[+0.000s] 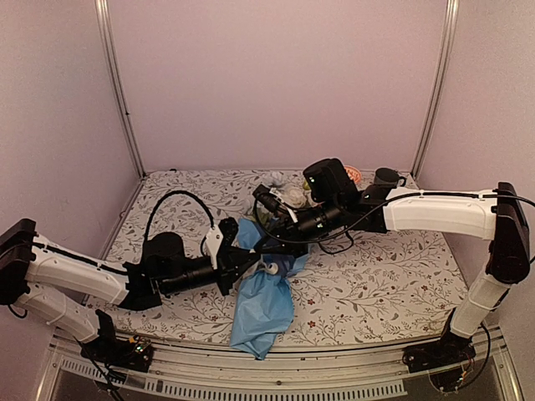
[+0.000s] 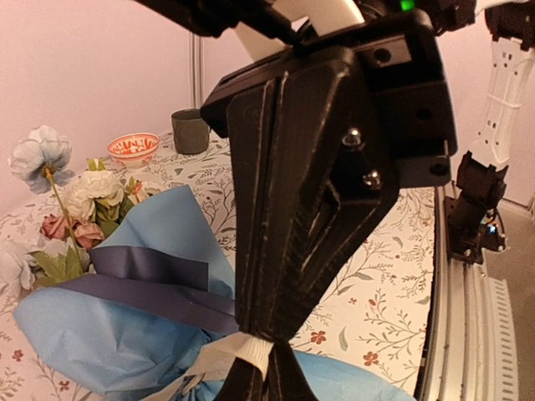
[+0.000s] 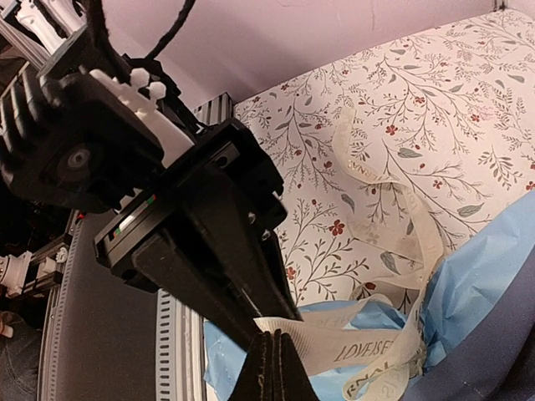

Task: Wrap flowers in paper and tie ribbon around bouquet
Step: Cross the half-tied ribbon over the folded bouquet.

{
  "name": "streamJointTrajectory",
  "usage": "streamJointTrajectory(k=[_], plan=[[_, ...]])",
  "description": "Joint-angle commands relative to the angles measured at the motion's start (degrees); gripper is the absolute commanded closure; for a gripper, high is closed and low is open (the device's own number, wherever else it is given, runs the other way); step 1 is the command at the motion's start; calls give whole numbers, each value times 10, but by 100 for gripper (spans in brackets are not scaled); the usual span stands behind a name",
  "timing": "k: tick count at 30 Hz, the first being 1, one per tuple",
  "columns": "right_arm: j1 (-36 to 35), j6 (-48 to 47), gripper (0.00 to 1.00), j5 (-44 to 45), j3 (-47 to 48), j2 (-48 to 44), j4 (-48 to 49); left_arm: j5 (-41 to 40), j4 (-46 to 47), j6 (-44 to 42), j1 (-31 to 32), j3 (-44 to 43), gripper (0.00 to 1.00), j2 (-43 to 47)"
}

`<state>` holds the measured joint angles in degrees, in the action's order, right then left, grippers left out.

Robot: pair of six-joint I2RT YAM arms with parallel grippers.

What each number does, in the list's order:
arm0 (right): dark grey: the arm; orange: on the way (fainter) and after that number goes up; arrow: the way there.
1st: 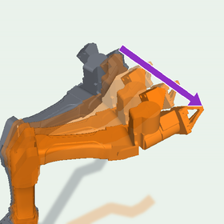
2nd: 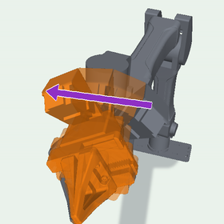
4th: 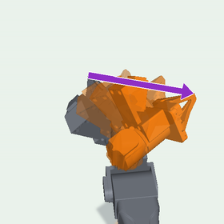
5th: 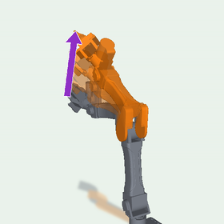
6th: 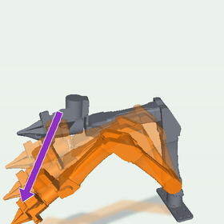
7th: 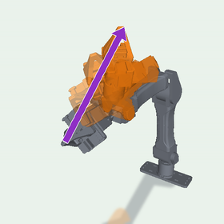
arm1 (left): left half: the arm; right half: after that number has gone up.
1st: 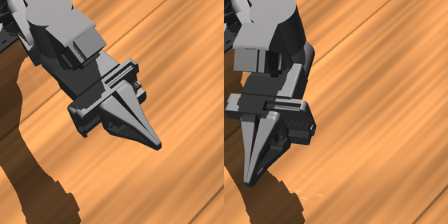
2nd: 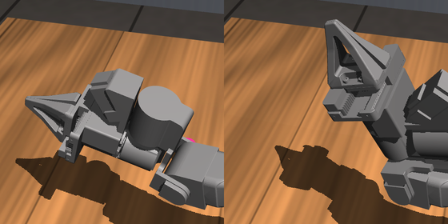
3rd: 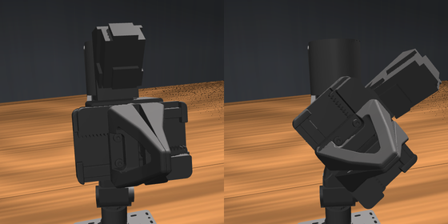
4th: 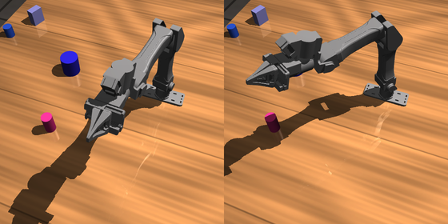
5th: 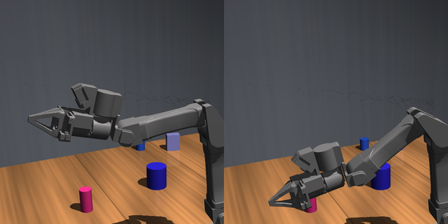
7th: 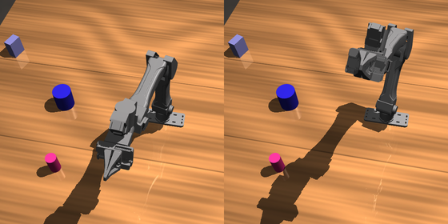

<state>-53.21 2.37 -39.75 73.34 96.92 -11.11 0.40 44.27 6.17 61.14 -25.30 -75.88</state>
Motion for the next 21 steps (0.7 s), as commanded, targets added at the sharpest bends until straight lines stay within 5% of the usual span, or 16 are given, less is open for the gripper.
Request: streamJointTrajectory(k=[1,4,11,18,21], plan=[[10,0,100,27,-12,-17,1,2,-31,8,-10,-23,72,5],[16,10,100,40,-17,-20,8,-6,-61,32,-13,-33,51,8],[42,38,100,59,-31,-21,30,-14,-129,95,-19,-36,39,49],[49,43,100,41,-33,-11,42,-158,-511,282,-173,-131,36,57],[49,40,100,34,-35,-10,47,-133,-568,287,-247,-128,30,41]])
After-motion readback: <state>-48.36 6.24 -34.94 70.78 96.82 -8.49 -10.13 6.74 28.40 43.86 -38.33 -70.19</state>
